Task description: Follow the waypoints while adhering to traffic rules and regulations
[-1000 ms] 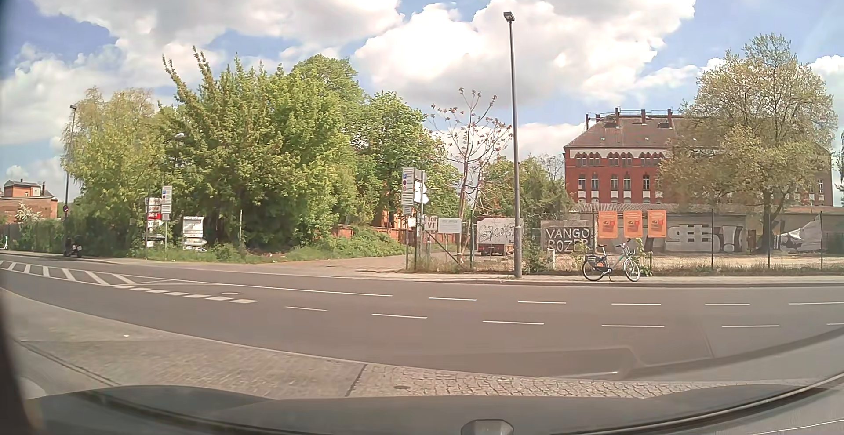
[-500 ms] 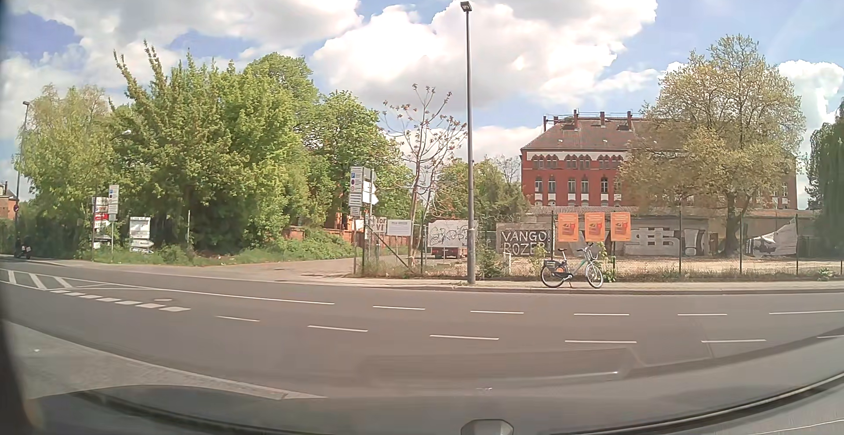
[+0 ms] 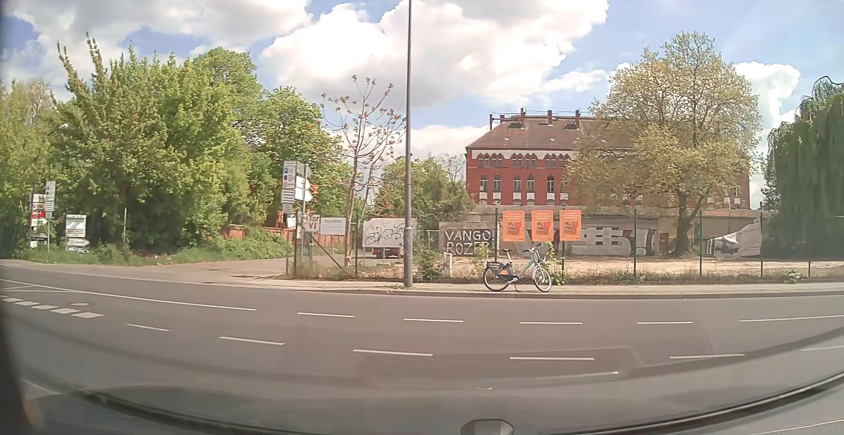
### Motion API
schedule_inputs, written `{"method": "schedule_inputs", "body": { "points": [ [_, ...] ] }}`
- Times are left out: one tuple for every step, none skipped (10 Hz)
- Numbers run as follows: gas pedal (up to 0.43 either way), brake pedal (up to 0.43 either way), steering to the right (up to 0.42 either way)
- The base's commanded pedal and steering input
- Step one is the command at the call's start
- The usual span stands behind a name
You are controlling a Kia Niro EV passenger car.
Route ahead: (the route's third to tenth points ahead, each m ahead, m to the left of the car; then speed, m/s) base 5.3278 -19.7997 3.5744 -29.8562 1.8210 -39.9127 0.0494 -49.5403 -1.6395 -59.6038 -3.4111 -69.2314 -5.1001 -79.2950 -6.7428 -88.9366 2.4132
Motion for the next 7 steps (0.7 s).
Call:
{"method": "schedule_inputs", "body": {
  "points": [
    [0.087, 0.018, 0.522],
    [0.087, 0.018, 0.55],
    [0.098, 0.018, 0.568],
    [0.15, 0.018, 0.591],
    [0.209, 0.018, 0.613],
    [0.209, 0.018, 0.635],
    [0.209, 0.018, 0.667]
  ]
}}
